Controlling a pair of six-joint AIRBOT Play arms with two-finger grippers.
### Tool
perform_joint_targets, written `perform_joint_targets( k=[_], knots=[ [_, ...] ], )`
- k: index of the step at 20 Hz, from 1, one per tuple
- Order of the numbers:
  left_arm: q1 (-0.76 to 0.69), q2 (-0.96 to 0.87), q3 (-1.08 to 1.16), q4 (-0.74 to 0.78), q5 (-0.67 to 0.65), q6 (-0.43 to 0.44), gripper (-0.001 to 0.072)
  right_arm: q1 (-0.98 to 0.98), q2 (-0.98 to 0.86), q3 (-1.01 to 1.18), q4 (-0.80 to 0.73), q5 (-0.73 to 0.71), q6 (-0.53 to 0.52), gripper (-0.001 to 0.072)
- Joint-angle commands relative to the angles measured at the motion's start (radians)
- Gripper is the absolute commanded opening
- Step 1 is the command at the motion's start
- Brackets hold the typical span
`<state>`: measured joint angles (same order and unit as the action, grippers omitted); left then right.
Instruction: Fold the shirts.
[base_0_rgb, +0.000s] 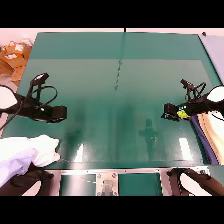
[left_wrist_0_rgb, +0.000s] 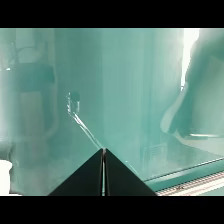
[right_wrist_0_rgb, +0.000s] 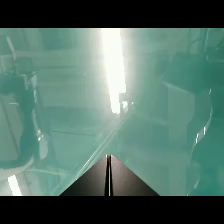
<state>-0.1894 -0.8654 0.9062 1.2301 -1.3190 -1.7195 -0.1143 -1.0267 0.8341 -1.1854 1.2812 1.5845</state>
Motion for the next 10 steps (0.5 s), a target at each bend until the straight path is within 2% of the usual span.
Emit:
perform_joint_targets(
  k=[1,2,3,4,5,8,10],
  knots=[
    [0.000,0.001,0.000,0.014,-0.001,0.000,0.0021,0.001,0.001,0.000,0.000,0.000,0.000,0.0014],
    [0.000,0.001,0.000,0.037,-0.002,0.001,0.0022,0.001,0.001,0.000,0.000,0.000,0.000,0.0015],
    [0.000,0.001,0.000,0.076,-0.003,0.002,0.0096,0.001,0.001,0.000,0.000,0.000,0.000,0.0014],
    [0.000,0.000,-0.001,0.133,-0.003,0.010,0.0502,0.001,0.001,0.000,0.000,0.000,0.000,0.0014],
    [0.000,-0.001,-0.001,0.205,-0.003,0.009,0.0720,0.001,0.001,0.000,0.000,0.000,0.000,0.0014],
    [0.000,-0.002,-0.068,0.435,-0.011,0.008,0.0720,0.001,0.001,0.000,0.000,0.000,0.000,0.0014],
    [0.000,-0.002,-0.171,0.481,-0.016,0.029,0.0720,0.001,0.001,0.000,0.000,0.000,0.000,0.0014]
  ],
)
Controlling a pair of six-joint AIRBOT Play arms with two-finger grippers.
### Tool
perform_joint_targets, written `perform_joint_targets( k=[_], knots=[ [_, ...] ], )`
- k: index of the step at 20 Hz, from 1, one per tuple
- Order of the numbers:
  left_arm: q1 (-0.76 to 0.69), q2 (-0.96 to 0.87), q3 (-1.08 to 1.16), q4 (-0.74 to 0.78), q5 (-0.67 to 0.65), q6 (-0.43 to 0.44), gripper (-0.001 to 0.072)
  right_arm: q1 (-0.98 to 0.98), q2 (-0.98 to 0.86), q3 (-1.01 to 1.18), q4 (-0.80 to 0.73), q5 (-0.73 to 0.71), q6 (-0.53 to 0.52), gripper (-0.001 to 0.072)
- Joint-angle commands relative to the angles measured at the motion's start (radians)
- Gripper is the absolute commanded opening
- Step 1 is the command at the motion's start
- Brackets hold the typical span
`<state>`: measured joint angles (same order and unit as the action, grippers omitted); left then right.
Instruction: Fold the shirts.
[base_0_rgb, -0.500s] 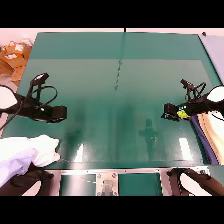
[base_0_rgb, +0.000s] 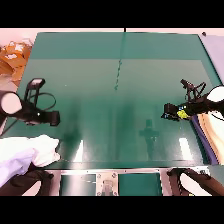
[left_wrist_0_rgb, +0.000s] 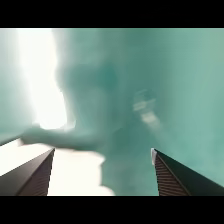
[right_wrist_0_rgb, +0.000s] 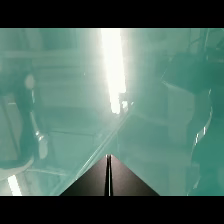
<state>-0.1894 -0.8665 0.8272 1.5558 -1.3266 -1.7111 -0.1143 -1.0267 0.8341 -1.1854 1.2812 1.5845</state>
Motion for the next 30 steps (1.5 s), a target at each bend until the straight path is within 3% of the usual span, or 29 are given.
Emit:
perform_joint_targets(
  k=[1,8,9,10,11,12,13,16,20,24,30],
  knots=[
    [0.000,-0.005,-0.148,0.171,-0.003,0.046,0.0720,0.001,0.001,0.000,0.000,0.000,0.000,0.0014],
    [0.000,-0.122,-0.297,0.246,0.083,0.062,0.0720,0.001,0.001,0.000,0.000,0.001,0.000,0.0014],
    [0.000,-0.147,-0.298,0.248,0.101,0.063,0.0613,0.001,0.001,0.000,0.000,0.000,0.000,0.0014],
    [0.000,-0.168,-0.298,0.246,0.106,0.063,0.0427,0.001,0.001,0.000,0.000,0.000,0.000,0.0014],
    [0.000,-0.190,-0.298,0.246,0.103,0.064,0.0360,0.001,0.001,0.000,0.000,0.000,0.000,0.0014],
    [0.000,-0.212,-0.297,0.242,0.084,0.075,0.0045,0.001,0.001,0.000,0.000,0.000,0.000,0.0014],
    [0.000,-0.219,-0.295,0.239,0.060,0.091,0.0019,0.001,0.001,0.000,0.000,0.000,0.000,0.0014],
    [0.000,-0.224,-0.175,0.239,-0.034,0.138,0.0017,0.001,0.001,0.000,0.000,0.000,0.000,0.0014],
    [-0.012,-0.224,0.249,0.097,-0.090,0.189,0.0017,0.001,0.001,0.000,0.000,0.000,0.000,0.0014],
    [-0.166,-0.232,0.578,-0.013,-0.018,0.194,0.0017,0.001,0.001,-0.001,0.000,0.000,0.004,0.0015],
    [-0.421,-0.345,0.669,-0.280,0.194,0.233,0.0017,0.000,0.001,0.004,0.000,0.001,0.004,0.0015]
  ],
)
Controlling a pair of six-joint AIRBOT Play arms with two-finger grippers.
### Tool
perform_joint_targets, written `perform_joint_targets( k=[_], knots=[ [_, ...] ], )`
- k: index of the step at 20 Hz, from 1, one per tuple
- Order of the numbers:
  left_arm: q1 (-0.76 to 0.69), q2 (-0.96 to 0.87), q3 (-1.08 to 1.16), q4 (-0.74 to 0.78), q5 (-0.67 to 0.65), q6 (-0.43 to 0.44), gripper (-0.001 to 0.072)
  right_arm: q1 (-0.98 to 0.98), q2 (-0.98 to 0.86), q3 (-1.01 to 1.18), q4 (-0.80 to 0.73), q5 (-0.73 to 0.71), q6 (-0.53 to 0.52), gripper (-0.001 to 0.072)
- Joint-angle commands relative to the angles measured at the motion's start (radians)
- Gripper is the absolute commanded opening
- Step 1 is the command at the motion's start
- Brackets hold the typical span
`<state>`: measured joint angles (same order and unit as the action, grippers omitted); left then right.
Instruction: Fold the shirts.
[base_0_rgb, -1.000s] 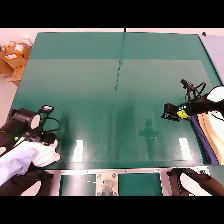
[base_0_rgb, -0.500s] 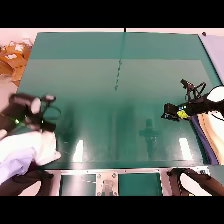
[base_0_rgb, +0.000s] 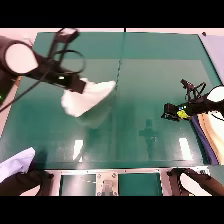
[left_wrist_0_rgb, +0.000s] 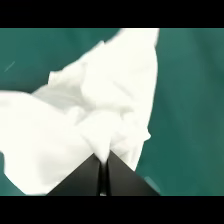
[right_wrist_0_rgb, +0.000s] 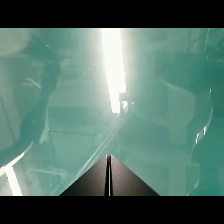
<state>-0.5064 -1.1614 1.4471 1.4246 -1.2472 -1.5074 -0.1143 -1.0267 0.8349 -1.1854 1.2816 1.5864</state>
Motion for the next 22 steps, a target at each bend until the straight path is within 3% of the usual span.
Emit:
perform_joint_targets(
  k=[1,4,5,6,7,10,15,17,19,22],
  knots=[
    [-0.130,-0.088,0.048,-0.178,0.133,0.041,0.0018,0.000,0.001,0.008,0.000,0.000,0.002,0.0014],
    [-0.147,-0.222,0.048,-0.275,0.087,0.043,0.0023,0.000,0.001,0.030,0.000,0.000,0.002,0.0030],
    [-0.146,-0.255,0.048,-0.288,0.060,0.048,0.0203,-0.001,0.001,0.042,-0.001,0.001,0.002,0.0149],
    [-0.142,-0.278,0.048,-0.288,0.033,0.046,0.0490,-0.006,0.001,0.057,-0.001,0.001,0.001,0.0230],
    [-0.124,-0.285,0.048,-0.292,0.005,0.046,0.0558,-0.016,0.000,0.078,0.000,0.000,0.002,0.0236],
    [-0.004,-0.267,0.064,-0.271,-0.078,0.050,0.0559,-0.073,-0.019,0.153,0.000,0.000,0.000,0.0366],
    [0.198,-0.257,-0.059,-0.336,-0.003,0.042,0.0559,-0.092,-0.144,0.147,0.035,-0.050,-0.019,0.0362],
    [0.201,-0.257,-0.192,-0.462,0.071,0.078,0.0559,-0.082,-0.223,0.135,0.106,-0.082,-0.065,0.0352],
    [0.170,-0.258,-0.311,-0.609,0.138,0.169,0.0558,-0.044,-0.309,0.123,0.146,-0.100,-0.100,0.0352],
    [0.126,-0.263,-0.396,-0.614,0.254,0.181,0.0558,0.072,-0.424,0.119,0.177,-0.143,-0.115,0.0352]
  ],
)
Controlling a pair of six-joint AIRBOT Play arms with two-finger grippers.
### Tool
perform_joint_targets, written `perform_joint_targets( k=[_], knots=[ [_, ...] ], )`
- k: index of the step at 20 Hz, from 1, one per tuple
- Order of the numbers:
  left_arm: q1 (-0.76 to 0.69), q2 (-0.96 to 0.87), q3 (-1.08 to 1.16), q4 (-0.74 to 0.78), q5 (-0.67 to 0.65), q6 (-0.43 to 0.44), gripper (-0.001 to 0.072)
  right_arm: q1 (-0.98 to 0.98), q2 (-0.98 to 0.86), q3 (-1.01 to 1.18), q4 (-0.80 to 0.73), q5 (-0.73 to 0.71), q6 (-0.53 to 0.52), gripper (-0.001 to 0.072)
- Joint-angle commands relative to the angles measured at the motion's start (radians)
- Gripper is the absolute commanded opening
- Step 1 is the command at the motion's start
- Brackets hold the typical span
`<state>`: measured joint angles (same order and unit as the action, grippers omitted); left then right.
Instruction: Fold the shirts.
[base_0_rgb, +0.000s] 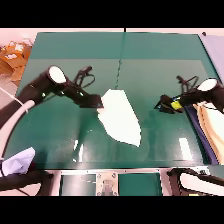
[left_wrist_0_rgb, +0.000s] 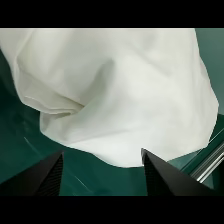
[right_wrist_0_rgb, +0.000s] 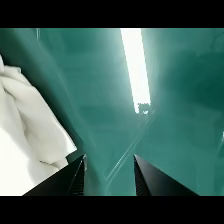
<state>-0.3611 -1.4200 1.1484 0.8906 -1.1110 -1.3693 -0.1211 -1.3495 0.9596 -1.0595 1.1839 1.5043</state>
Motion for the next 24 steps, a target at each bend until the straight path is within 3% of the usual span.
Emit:
perform_joint_targets(
  k=[1,4,6,9,11,12,18,24],
  knots=[
    [-0.023,-0.009,-0.103,-0.098,0.142,0.043,0.0558,0.123,-0.130,-0.006,0.066,-0.067,-0.044,0.0352],
    [-0.033,-0.028,-0.104,-0.113,0.243,0.042,0.0558,0.226,-0.187,-0.006,0.091,-0.112,-0.044,0.0349],
    [-0.048,-0.060,-0.103,-0.167,0.285,0.044,0.0558,0.270,-0.206,-0.006,0.099,-0.130,-0.043,0.0283],
    [-0.077,-0.097,-0.103,-0.198,0.330,0.044,0.0528,0.299,-0.212,-0.006,0.122,-0.141,-0.045,0.0277],
    [-0.080,-0.095,-0.100,-0.235,0.342,0.081,0.0095,0.300,-0.212,-0.005,0.154,-0.136,-0.075,0.0060],
    [-0.074,-0.092,-0.086,-0.232,0.325,0.097,0.0020,0.294,-0.212,-0.002,0.154,-0.131,-0.077,0.0015],
    [0.094,0.019,0.027,-0.127,0.100,0.087,0.0019,0.101,-0.169,0.129,0.116,0.068,-0.074,0.0013],
    [0.213,0.235,0.027,-0.128,0.107,0.089,0.0019,-0.064,0.055,0.219,0.139,0.164,-0.072,0.0013]
  ],
)
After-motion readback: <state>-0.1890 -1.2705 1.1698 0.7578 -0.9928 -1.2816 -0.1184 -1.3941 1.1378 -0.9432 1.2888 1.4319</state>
